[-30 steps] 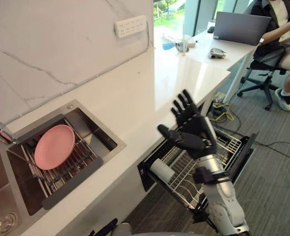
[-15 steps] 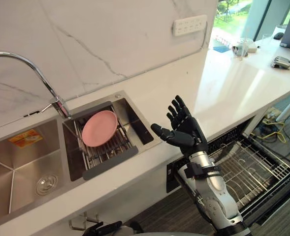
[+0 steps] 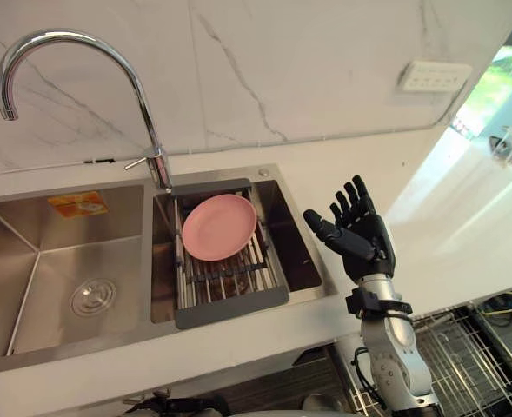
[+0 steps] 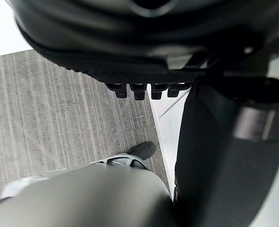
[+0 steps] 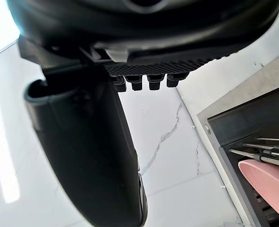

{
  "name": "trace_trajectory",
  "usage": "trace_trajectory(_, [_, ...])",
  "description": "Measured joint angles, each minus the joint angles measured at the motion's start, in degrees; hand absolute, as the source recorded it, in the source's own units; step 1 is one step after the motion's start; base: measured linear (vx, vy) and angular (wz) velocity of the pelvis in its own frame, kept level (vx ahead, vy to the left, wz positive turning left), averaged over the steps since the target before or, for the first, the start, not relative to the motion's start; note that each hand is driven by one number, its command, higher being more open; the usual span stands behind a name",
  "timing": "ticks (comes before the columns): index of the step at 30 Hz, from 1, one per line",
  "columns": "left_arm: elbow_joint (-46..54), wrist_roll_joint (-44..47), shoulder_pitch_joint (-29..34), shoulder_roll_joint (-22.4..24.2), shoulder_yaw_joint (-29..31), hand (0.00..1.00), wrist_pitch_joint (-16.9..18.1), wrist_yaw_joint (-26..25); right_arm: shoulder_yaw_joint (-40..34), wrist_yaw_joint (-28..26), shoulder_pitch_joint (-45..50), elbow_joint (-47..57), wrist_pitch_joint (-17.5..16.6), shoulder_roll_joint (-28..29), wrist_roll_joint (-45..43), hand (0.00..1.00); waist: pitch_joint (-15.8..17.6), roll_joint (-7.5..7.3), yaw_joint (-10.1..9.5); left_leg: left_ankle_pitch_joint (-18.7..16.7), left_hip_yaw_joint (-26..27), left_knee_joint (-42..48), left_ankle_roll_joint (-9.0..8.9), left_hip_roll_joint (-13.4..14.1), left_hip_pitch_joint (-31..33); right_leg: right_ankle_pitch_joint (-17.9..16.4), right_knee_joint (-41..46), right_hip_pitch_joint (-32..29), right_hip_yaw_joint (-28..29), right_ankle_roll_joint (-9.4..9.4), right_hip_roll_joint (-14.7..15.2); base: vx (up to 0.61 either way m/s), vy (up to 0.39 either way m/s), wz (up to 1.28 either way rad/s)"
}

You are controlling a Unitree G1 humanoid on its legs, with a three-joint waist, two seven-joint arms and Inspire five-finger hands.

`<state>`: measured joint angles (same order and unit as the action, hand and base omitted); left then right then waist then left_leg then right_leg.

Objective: Walk over to the sink, pick up the cup, carry it to the dishwasher, place the cup inside the dishwasher, then close the dishwasher door

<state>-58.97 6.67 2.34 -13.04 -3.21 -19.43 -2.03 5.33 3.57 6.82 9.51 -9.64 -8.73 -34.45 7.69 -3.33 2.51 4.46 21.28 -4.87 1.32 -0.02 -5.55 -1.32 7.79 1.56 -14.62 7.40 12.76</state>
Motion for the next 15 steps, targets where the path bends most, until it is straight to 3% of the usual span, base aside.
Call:
trace_trajectory(8, [0.12, 0.05, 1.14, 0.18, 0.63, 1.00, 1.18, -0.27, -2.67, -0.98, 0.57, 0.00, 0.64, 0.47, -0.34, 1.00, -0.22, 0.32, 0.00, -0.37, 1.32, -0.04, -0.47, 0.30, -0.43, 1.80, -3.60, 1.36, 0.79, -0.12, -0.81, 0.02, 0.020, -0.08])
trace_trajectory(9, [0.12, 0.05, 1.29, 0.30, 0.63, 1.00, 1.27, -0.33, -2.66, -1.78, 0.66, 0.00, 0.79, 0.46, -0.32, 1.00, -0.49, 0.56, 0.01, -0.46, 1.47, -0.05, -0.56, 0.31, -0.42, 2.02, -4.05, 1.39, 1.09, -0.38, -0.87, -0.03, 0.020, -0.09])
trace_trajectory(10, [0.65, 0.70, 3.82, 2.06, 0.67, 1.00, 3.51, -0.57, -2.66, -6.38, 0.72, -1.44, 1.55, 0.40, -0.27, 1.00, -3.19, 2.66, 0.11, -0.66, 1.50, -0.38, -0.51, 0.48, -0.53, 3.27, -7.04, 2.78, 1.93, -0.54, -1.65, -0.02, 0.013, -0.05])
trace_trajectory(15, [1.06, 0.70, 4.01, 2.02, 0.67, 1.00, 3.63, -0.57, -2.63, -6.39, 0.53, -1.44, 1.55, 0.39, -0.29, 1.00, -3.33, 2.88, -0.04, -0.60, 1.01, -0.35, -0.55, 0.49, 0.15, 3.28, -7.03, 2.77, 1.28, -0.52, -1.61, 0.00, 0.000, 0.05])
